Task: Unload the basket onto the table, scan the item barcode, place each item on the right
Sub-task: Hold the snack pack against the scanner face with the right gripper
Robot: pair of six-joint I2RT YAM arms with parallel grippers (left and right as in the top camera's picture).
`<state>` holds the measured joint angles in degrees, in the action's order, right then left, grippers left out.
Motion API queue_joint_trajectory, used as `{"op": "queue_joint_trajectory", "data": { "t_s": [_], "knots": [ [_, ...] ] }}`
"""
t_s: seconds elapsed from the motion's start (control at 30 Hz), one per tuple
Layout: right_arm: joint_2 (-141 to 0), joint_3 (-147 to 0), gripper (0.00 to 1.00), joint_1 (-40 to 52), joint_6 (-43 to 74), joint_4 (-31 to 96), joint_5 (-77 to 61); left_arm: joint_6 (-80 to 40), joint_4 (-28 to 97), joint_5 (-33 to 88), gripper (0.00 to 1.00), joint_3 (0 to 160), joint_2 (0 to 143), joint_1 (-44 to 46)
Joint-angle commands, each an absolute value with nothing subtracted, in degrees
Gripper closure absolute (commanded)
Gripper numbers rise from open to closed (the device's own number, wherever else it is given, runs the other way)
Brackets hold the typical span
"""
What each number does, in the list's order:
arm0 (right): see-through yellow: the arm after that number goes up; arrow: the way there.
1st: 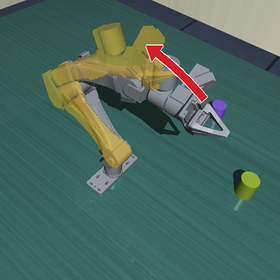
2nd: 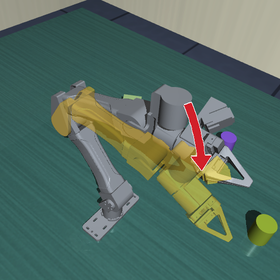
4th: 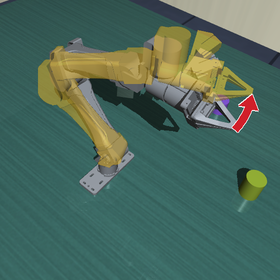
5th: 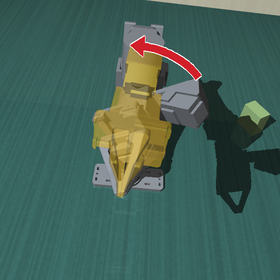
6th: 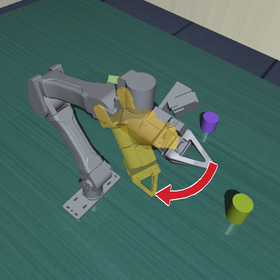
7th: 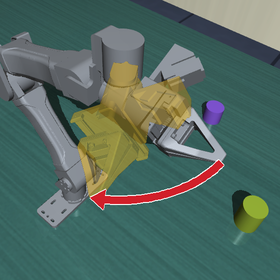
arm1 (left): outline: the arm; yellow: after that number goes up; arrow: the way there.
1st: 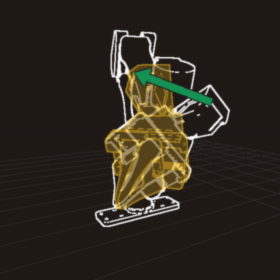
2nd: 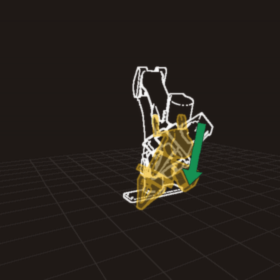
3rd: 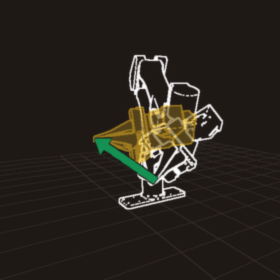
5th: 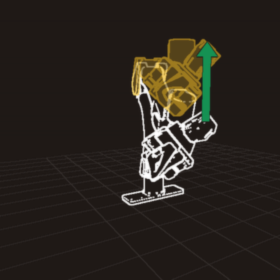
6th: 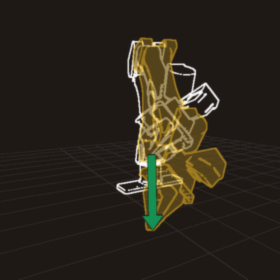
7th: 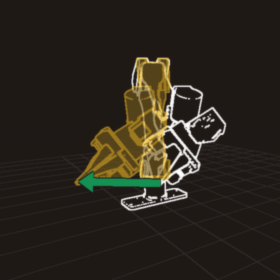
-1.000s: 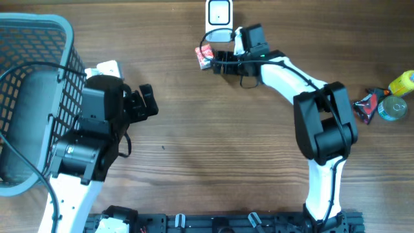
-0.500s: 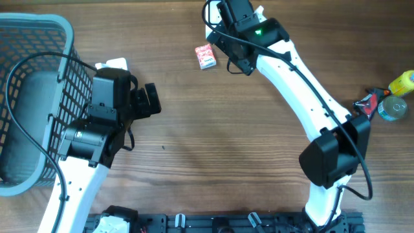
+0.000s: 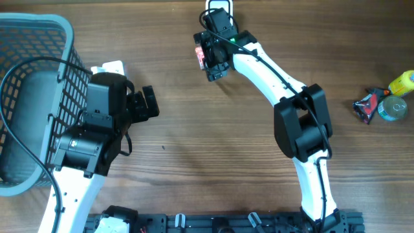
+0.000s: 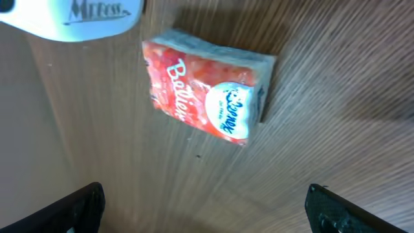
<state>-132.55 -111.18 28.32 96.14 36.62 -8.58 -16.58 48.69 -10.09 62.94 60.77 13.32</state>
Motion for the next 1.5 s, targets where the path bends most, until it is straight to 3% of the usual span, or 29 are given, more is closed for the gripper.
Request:
{"op": "queue_joint_trajectory", "data": {
  "t_s": [0.0,0.17,0.27,0.47,0.57,0.87,1.47],
  "knots": [
    [-133.2,-112.3,0.01,28.3,99.9,36.3,-5.4,-15.5,48.7,-11.0,0.0,62.7,60.0,12.8],
    [-133.3,-112.3,0.01,29.0,100.1,33.0,-9.9,-15.5,48.7,-11.0,0.0,62.7,60.0,12.8],
    [-133.2,-112.3,0.0,30.1,72.1,22.2,-12.7,-15.4,48.6,-11.6,0.0,62.7,60.0,12.8],
    [-131.8,-112.7,0.0,30.0,34.5,41.0,-9.1,-15.5,48.3,-12.8,0.0,62.7,60.0,12.8],
    [-131.8,-112.7,0.0,30.0,25.0,43.3,-2.1,-15.5,47.6,-12.7,0.0,62.7,60.0,12.8],
    [-131.9,-112.6,0.0,31.1,14.8,27.0,9.1,-17.4,47.4,-12.7,0.0,62.7,60.0,12.8],
    [-139.9,-112.6,0.0,33.0,15.3,20.5,9.0,-17.4,47.4,-12.8,0.0,62.7,61.1,12.8]
  ]
}}
